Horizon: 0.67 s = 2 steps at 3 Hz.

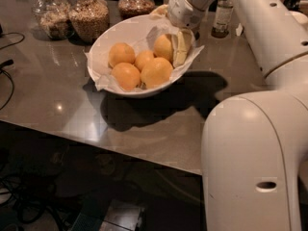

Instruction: Pick orange from white bowl

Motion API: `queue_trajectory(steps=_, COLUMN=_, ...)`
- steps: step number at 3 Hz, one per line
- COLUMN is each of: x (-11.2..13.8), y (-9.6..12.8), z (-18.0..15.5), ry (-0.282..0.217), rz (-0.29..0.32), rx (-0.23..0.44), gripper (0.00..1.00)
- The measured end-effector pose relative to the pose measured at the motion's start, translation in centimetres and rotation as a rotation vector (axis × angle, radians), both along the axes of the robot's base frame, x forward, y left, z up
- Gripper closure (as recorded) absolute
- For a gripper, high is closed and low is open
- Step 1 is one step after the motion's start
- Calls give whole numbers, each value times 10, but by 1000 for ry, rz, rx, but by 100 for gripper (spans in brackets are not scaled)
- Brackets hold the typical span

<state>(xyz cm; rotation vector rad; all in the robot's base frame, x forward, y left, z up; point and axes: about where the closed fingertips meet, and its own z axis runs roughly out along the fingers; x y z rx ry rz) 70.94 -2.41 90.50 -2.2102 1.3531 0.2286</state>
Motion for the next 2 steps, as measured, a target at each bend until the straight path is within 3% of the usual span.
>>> queue_trajectory(steps=2, x=-9, y=3, z=-10, ry=25, rz=17, rx=-22, gripper=42)
